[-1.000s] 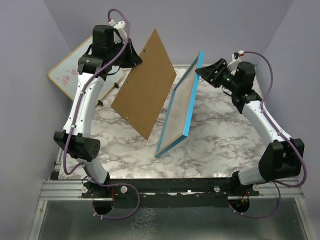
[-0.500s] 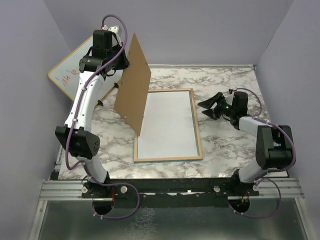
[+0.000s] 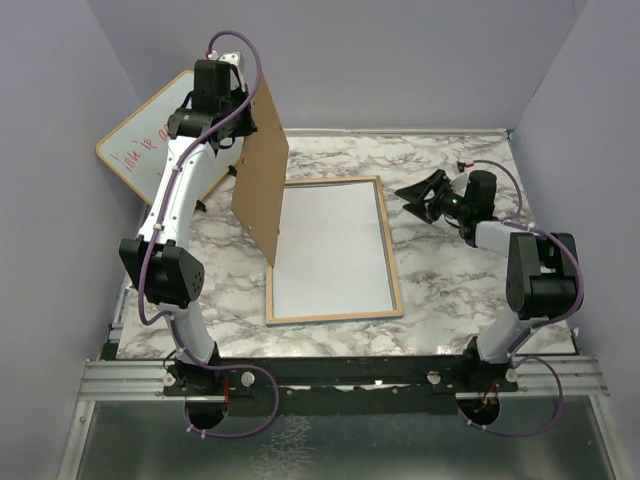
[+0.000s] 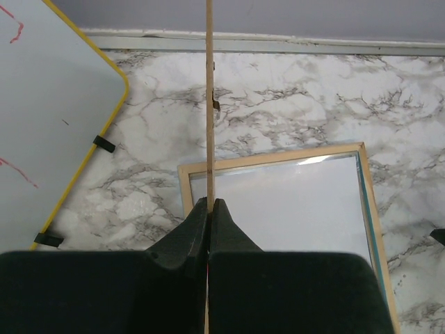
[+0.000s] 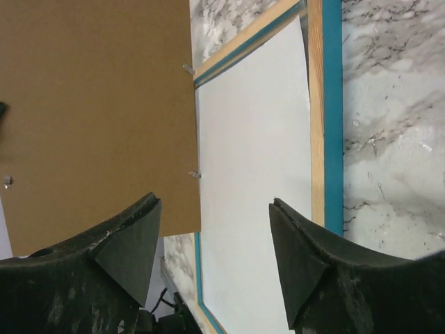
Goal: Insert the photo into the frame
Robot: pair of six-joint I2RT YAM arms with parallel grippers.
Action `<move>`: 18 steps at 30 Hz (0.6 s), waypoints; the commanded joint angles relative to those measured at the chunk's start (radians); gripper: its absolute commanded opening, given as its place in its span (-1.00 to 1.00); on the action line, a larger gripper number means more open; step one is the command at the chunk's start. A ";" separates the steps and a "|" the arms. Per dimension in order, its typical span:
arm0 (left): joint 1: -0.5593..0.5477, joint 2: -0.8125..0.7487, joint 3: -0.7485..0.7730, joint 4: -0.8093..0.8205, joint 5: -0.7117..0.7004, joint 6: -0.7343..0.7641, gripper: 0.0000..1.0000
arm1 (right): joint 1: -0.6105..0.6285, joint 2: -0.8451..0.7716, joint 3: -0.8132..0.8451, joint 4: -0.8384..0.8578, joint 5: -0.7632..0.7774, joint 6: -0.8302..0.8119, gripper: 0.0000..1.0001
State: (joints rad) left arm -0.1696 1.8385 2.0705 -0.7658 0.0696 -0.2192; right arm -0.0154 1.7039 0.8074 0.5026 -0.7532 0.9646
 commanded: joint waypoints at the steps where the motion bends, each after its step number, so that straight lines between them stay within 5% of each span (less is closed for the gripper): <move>1: 0.002 -0.006 0.061 0.022 -0.009 0.010 -1.00 | -0.006 0.032 0.084 -0.198 0.083 -0.147 0.34; 18: 0.002 -0.046 0.017 0.023 0.085 -0.016 -1.00 | 0.147 0.277 0.421 -0.282 0.291 -0.113 -0.04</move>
State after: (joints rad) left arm -0.1696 1.8404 2.0911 -0.7742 0.1215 -0.2245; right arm 0.0956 1.9060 1.1450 0.2352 -0.5617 0.8177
